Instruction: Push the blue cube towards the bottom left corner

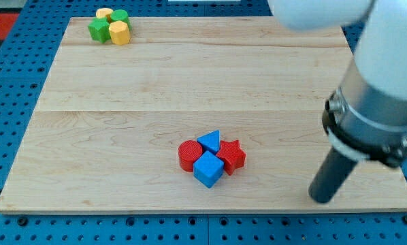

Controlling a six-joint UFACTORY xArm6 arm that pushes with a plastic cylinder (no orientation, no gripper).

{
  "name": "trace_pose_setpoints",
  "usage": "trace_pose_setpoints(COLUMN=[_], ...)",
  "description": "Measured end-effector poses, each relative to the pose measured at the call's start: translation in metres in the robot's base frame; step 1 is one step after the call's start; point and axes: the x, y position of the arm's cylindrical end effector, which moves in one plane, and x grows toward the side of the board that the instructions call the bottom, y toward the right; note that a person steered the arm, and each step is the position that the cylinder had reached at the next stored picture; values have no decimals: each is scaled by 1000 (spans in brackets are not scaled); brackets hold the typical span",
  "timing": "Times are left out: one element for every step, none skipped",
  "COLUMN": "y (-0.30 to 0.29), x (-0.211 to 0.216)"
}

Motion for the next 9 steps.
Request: trace_pose_setpoints(y=[-28,-57,-84,-119,-161,-188,-181,-158,-167], x=[-9,-33,-39,-33,-37,-58,-68,-75,-88])
